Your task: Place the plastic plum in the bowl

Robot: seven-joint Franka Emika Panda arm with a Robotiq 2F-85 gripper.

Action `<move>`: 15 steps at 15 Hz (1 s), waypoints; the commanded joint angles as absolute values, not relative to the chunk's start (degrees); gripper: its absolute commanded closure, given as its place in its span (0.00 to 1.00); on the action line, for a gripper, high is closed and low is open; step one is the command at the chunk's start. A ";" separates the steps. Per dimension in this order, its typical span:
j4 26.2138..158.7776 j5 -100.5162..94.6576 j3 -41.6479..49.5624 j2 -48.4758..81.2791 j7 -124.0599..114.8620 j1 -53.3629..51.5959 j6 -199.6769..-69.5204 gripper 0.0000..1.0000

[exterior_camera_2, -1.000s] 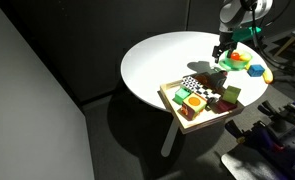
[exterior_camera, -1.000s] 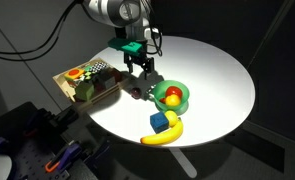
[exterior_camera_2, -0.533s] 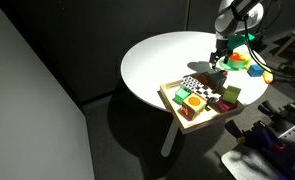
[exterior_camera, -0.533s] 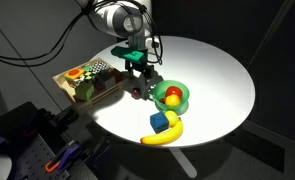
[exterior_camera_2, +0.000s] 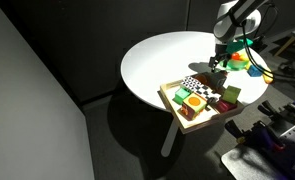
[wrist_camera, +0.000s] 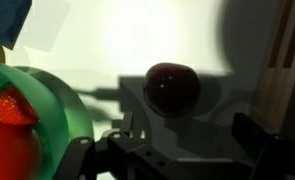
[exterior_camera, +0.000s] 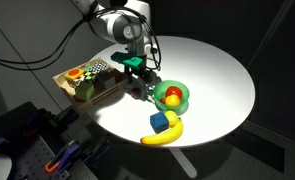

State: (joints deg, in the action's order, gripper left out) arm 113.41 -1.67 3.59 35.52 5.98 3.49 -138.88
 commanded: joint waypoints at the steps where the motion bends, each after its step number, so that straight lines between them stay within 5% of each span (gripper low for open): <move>1: 114.24 -2.02 2.98 35.49 6.34 4.26 -140.19 0.00; 14: 113.95 -2.38 3.15 38.13 6.68 4.39 -141.23 0.00; 15: 113.97 -2.38 3.15 38.20 6.66 4.39 -141.15 0.25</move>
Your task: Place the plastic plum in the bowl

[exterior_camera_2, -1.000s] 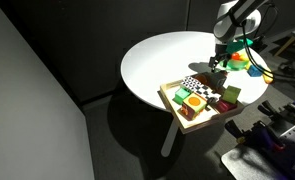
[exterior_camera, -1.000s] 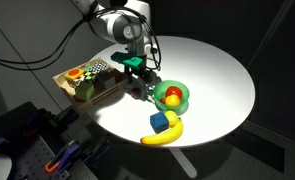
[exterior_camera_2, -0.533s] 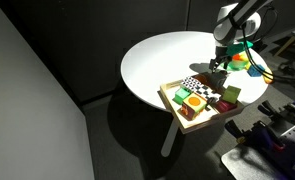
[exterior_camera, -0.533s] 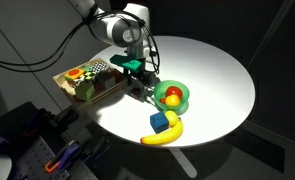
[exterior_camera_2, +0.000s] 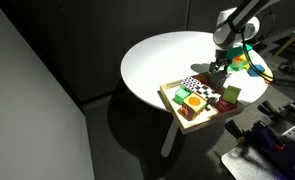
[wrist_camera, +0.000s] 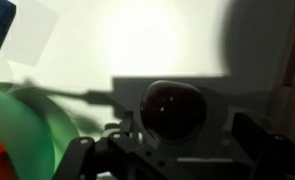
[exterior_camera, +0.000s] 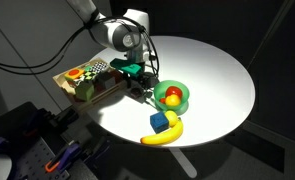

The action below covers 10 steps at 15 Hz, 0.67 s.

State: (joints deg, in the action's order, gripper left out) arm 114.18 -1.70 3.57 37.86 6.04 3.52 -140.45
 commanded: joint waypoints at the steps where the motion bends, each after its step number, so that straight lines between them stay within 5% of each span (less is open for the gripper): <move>1: 113.96 -2.38 3.17 38.21 6.63 4.39 -141.01 0.25; 6: 114.67 -2.11 3.34 36.11 6.48 4.69 -140.34 0.66; 10: 114.99 -2.19 3.82 33.60 5.90 4.77 -139.22 0.66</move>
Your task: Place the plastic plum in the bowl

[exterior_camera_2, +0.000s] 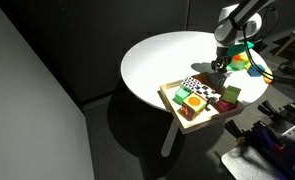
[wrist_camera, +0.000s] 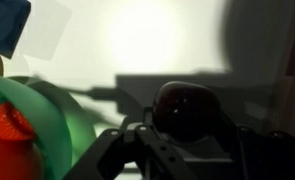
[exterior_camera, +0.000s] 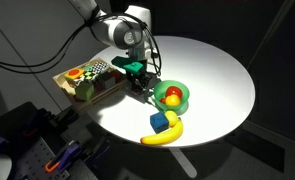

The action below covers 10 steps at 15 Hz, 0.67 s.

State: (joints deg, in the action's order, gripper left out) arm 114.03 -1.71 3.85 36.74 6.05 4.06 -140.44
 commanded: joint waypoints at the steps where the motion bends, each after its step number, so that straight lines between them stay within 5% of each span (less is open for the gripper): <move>1: 115.07 -2.25 3.97 32.97 5.71 4.72 -139.00 0.66; 10: 114.06 -0.64 4.35 27.57 6.85 6.85 -132.71 0.66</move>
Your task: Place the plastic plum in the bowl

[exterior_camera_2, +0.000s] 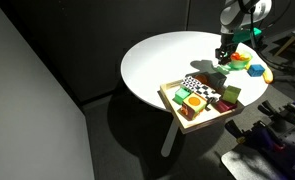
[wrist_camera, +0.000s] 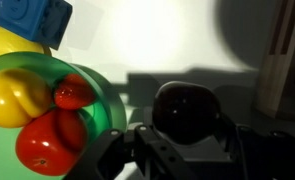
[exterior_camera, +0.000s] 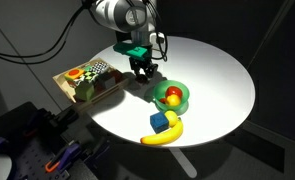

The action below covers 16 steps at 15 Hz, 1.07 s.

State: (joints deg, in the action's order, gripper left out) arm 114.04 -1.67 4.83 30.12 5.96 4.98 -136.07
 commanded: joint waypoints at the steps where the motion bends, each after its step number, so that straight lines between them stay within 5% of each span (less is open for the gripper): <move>1: 113.80 -0.34 4.42 27.20 6.96 7.40 -131.77 0.66; 16: 107.66 1.74 6.41 28.82 6.08 12.36 -131.50 0.66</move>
